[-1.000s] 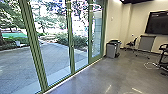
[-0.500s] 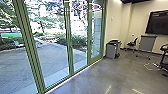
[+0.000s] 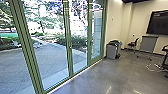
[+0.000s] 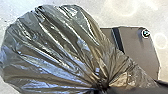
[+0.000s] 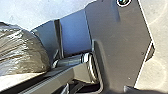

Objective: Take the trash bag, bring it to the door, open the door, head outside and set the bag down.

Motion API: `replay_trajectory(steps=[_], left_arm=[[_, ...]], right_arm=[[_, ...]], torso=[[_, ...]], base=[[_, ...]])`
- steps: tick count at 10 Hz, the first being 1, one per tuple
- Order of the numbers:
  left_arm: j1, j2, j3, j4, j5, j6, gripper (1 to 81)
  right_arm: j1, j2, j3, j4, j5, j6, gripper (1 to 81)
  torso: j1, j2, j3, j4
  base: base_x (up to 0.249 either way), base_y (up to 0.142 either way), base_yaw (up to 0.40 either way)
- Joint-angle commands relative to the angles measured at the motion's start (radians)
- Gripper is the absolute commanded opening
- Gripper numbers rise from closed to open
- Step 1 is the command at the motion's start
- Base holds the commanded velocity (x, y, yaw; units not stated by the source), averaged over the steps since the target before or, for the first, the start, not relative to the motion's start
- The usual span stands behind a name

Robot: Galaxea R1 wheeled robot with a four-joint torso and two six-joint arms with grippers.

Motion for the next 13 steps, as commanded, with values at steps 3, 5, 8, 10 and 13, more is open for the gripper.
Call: replay_trajectory(steps=[3,5,8,10,13], left_arm=[[-0.059,-0.002,0.002,0.006,0.055,0.009,1.0],[-0.059,-0.001,0.002,0.006,0.055,0.009,1.0],[-0.059,-0.001,0.002,0.006,0.055,0.009,1.0],[-0.059,-0.001,0.002,0.006,0.055,0.009,1.0],[-0.057,0.001,0.002,0.006,0.055,0.009,1.0]], right_arm=[[0.048,0.004,0.004,-0.004,-0.057,-0.001,81.1],[0.048,0.004,0.004,-0.004,-0.057,-0.001,81.1],[0.048,0.004,0.004,-0.004,-0.057,-0.001,81.1],[0.046,0.004,0.004,-0.004,-0.057,-0.001,81.1],[0.048,0.004,0.004,-0.004,-0.057,-0.001,81.1]], torso=[[0.0,0.0,0.0,0.0],[0.0,0.0,0.0,0.0],[0.0,0.0,0.0,0.0],[0.0,0.0,0.0,0.0],[0.0,0.0,0.0,0.0]], base=[[0.15,-0.067,0.0],[0.15,-0.074,0.0],[0.15,-0.075,0.0],[0.15,-0.077,0.0],[0.151,-0.077,0.0]])
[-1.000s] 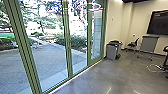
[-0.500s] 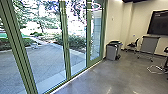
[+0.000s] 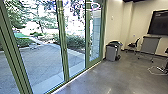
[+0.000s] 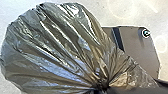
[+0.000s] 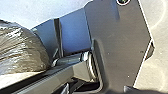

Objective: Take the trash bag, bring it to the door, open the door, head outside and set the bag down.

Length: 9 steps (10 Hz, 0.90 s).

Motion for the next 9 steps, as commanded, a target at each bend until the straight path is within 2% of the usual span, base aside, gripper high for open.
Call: replay_trajectory(steps=[1,9], left_arm=[[-0.059,0.001,0.002,0.006,0.055,0.009,1.0],[-0.061,-0.001,0.002,0.006,0.055,0.009,1.0]], right_arm=[[0.051,0.004,0.004,-0.003,-0.056,-0.001,81.1],[0.051,0.004,0.004,-0.003,-0.058,-0.001,81.1]], torso=[[0.0,0.0,0.0,0.0],[0.0,0.0,0.0,0.0]], base=[[0.151,-0.077,0.0],[0.159,-0.099,0.0]])
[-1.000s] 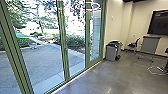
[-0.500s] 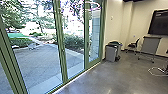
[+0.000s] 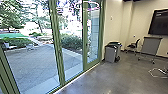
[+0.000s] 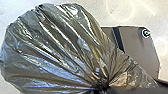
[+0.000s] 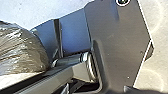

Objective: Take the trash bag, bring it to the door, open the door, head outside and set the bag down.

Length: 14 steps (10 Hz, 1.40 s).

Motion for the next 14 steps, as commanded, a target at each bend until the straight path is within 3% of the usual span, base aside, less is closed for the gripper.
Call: replay_trajectory(steps=[1,7,14], left_arm=[[-0.061,-0.001,0.002,0.007,0.055,0.009,1.0],[-0.061,-0.001,0.002,0.006,0.055,0.009,1.0],[-0.061,0.001,0.002,0.006,0.055,0.009,1.0]], right_arm=[[0.048,0.005,0.004,-0.003,-0.056,-0.001,81.1],[0.048,0.005,0.003,-0.003,-0.056,-0.001,81.1],[0.05,0.003,0.002,-0.003,-0.056,-0.001,81.1]], torso=[[0.0,0.0,0.0,0.0],[0.0,0.0,0.0,0.0],[0.0,0.0,0.0,0.0]], base=[[0.164,-0.11,0.0],[0.164,-0.092,0.0],[0.164,0.0,0.0]])
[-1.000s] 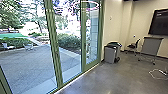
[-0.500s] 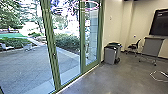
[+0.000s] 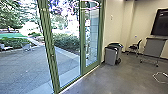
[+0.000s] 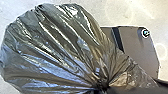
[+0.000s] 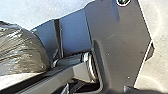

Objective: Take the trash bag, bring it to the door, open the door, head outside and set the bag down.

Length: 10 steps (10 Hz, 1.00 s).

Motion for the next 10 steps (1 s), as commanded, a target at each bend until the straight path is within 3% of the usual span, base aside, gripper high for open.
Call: replay_trajectory(steps=[1,4,10], left_arm=[[-0.061,0.0,0.002,0.006,0.055,0.009,1.0],[-0.061,-0.001,0.002,0.006,0.055,0.009,1.0],[-0.062,0.002,0.002,0.006,0.055,0.011,1.0]], right_arm=[[0.049,0.004,0.003,-0.003,-0.056,-0.002,81.1],[0.049,0.011,0.003,-0.014,-0.056,-0.01,81.1],[0.037,0.014,0.003,-0.022,-0.056,-0.027,81.1]], torso=[[0.0,0.0,0.0,0.0],[0.0,0.0,0.0,0.0],[0.0,0.0,0.0,0.0]], base=[[0.164,0.0,0.0],[0.164,-0.048,0.0],[0.164,-0.092,0.0]])
